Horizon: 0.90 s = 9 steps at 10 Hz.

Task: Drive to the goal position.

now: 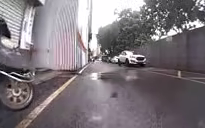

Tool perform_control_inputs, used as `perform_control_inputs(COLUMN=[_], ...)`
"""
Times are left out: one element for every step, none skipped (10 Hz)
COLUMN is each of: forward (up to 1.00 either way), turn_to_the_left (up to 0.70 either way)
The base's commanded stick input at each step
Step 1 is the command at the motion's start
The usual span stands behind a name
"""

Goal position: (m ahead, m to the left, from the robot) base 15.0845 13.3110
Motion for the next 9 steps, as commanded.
perform_control_inputs(forward=[0.44,0.44,0.44,0.44,0.44,0.44,0.45,0.45,0.45], turn_to_the_left=[0.0,0.0,0.0,0.0,0.0,0.0,0.0,0.0,0.0])
